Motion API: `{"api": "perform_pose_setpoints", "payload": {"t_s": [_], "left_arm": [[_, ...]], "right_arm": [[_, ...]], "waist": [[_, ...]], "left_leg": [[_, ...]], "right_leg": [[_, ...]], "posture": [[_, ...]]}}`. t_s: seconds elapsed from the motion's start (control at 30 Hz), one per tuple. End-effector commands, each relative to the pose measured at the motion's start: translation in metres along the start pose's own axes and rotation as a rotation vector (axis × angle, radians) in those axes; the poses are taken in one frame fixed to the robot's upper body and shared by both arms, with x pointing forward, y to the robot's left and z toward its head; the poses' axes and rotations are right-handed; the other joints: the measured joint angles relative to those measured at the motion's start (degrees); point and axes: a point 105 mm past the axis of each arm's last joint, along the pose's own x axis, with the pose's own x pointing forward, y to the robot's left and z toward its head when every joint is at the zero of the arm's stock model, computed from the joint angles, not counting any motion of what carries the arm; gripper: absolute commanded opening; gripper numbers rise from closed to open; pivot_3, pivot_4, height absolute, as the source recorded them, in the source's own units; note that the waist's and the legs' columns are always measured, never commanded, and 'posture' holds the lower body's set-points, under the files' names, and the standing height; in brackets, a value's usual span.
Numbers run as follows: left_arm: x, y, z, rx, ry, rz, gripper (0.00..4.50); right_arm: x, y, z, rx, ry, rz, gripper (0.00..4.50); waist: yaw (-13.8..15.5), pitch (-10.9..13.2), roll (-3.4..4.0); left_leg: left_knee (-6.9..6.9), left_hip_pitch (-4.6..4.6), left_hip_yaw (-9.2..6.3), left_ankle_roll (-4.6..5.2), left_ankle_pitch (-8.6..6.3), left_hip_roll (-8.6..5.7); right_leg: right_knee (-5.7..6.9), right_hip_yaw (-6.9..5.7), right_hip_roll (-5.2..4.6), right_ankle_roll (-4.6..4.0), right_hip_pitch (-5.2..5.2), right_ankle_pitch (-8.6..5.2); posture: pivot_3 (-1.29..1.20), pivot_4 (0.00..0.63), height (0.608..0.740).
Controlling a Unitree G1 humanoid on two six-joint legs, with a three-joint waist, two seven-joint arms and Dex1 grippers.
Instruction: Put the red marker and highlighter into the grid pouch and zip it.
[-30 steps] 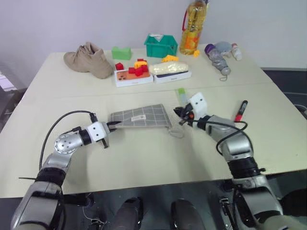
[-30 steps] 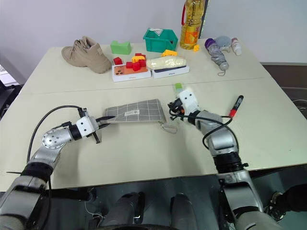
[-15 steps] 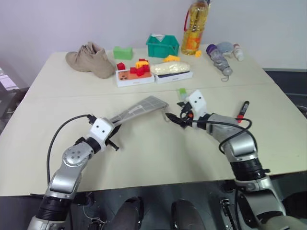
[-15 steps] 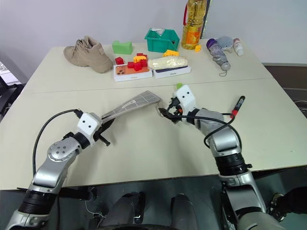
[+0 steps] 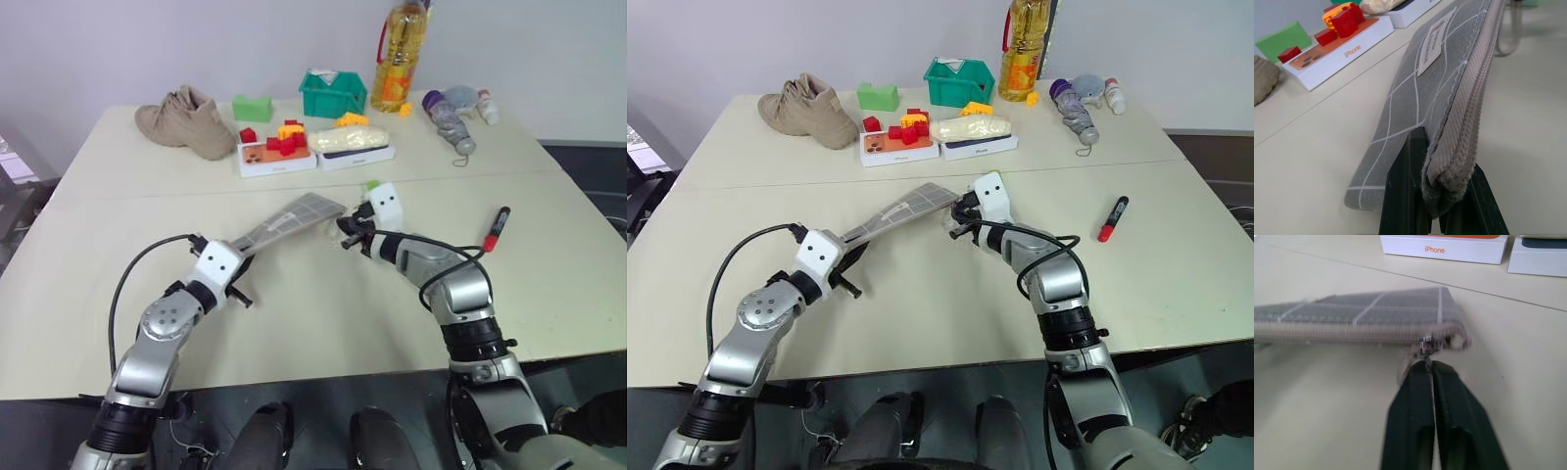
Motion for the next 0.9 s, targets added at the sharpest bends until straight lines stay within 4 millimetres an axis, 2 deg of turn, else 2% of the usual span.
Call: {"api": "perform_pose_setpoints", "payload": {"t_s": [0.03,0.17,0.2,0.27,0.4,0.6,0.73,0.83,0.9], "left_arm": [[0.0023,-0.0001,0.0149,0.033,-0.050,-0.004,0.00],[0.0038,0.0005,0.0151,0.037,-0.051,-0.003,0.00],[0.0043,0.0011,0.0155,0.037,-0.052,-0.002,0.00],[0.0049,0.0020,0.0161,0.039,-0.054,0.000,0.00],[0.0060,0.0026,0.0167,0.043,-0.057,-0.001,0.00],[0.0061,0.0017,0.0178,0.041,-0.062,-0.005,0.00],[0.0061,-0.0002,0.0173,0.040,-0.062,-0.008,0.00],[0.0061,0.0001,0.0173,0.042,-0.062,-0.004,0.00],[0.0055,0.0011,0.0170,0.042,-0.061,0.003,0.00]], "right_arm": [[-0.0003,0.0046,0.0192,-0.014,-0.070,0.027,0.06],[-0.0018,0.0077,0.0155,-0.041,-0.049,0.062,0.06],[-0.0027,0.0082,0.0147,-0.039,-0.045,0.071,0.29],[-0.0038,0.0074,0.0144,-0.040,-0.045,0.070,0.92],[-0.0044,0.0056,0.0134,-0.074,-0.045,0.052,2.86],[-0.0012,0.0014,0.0133,-0.047,-0.048,0.020,2.86],[0.0005,0.0052,0.0160,-0.025,-0.069,0.047,2.86],[0.0006,0.0078,0.0156,-0.023,-0.073,0.061,1.61],[-0.0001,0.0094,0.0160,-0.027,-0.077,0.069,0.48]], "waist": [[-0.01,0.00,0.00],[0.01,0.00,0.00],[0.02,0.00,0.00],[-0.01,0.00,0.00],[-0.06,0.00,0.00],[-0.05,0.00,0.00],[-0.05,0.00,0.00],[-0.03,0.00,0.00],[-0.05,0.00,0.00]], "left_leg": [[0.00,0.00,0.00,0.00,0.00,0.00],[0.00,0.00,0.00,0.00,0.00,0.00],[0.00,0.00,0.00,0.00,0.00,0.00],[0.00,0.00,0.00,0.00,0.00,0.00],[0.00,0.00,0.00,0.00,0.00,0.00],[0.00,0.00,0.00,0.00,0.00,0.00],[-0.01,0.00,0.00,0.00,0.00,0.00],[0.00,0.00,0.00,0.00,0.00,0.00],[0.00,0.00,0.00,0.00,0.00,0.00]], "right_leg": [[0.00,0.00,0.00,0.00,0.00,0.00],[0.00,0.00,0.00,0.00,0.00,0.00],[0.00,0.00,0.00,0.00,0.00,0.00],[0.00,0.00,0.00,0.00,0.01,0.00],[0.00,0.00,0.00,0.00,0.00,0.00],[0.00,0.00,0.00,0.00,0.00,0.00],[0.00,0.00,0.00,0.00,0.00,0.00],[-0.01,0.00,0.00,0.00,0.00,0.00],[0.00,0.00,0.00,0.00,0.00,0.00]], "posture": [[0.00,0.150,0.739],[0.00,0.150,0.739],[0.00,0.150,0.739],[0.00,0.150,0.739],[0.00,0.150,0.739],[0.00,0.150,0.739],[0.00,0.150,0.739],[0.00,0.150,0.739],[0.00,0.150,0.739]]}}
